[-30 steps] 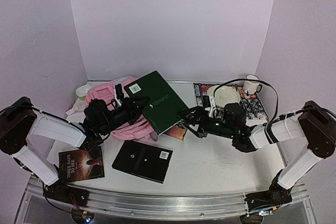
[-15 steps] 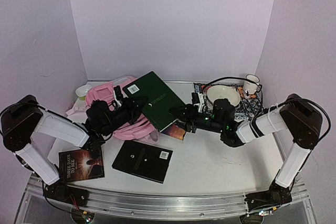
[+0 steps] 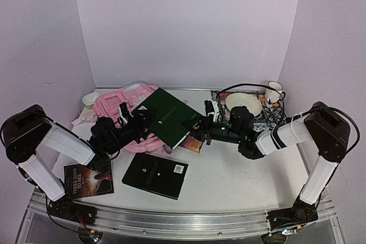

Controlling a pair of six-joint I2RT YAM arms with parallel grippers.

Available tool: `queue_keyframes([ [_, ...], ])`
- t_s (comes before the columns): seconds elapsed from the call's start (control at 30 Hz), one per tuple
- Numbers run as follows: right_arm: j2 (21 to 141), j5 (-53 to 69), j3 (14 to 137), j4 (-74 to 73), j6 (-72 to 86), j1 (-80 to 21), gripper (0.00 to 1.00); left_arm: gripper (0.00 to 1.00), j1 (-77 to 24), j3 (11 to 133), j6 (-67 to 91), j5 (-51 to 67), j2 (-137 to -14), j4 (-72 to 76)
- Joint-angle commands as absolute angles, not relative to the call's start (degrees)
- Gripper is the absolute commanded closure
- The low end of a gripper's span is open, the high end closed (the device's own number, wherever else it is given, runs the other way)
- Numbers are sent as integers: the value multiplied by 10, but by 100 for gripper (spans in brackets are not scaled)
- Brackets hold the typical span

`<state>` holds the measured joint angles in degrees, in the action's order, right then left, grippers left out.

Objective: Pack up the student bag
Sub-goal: Pass from the left arm to the right, then pick up the largest pocket of the bag from the student bag.

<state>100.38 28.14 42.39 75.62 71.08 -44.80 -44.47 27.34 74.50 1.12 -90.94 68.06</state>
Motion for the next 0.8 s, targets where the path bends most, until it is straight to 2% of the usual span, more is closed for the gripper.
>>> queue_keyframes([
  [0.0,999,291,435,1013,690,-443,100,30,-422,253,695,18,-894,737],
  [0.13,988,289,426,1013,693,-430,100,24,-404,248,648,44,-870,664],
  [0.3,962,283,402,1009,707,-397,100,17,-402,317,519,47,-811,399],
  [0.47,934,291,374,1004,717,-360,100,15,-402,355,411,32,-767,251],
  [0.77,863,286,336,934,716,-314,100,15,-408,555,199,-20,-848,-94],
])
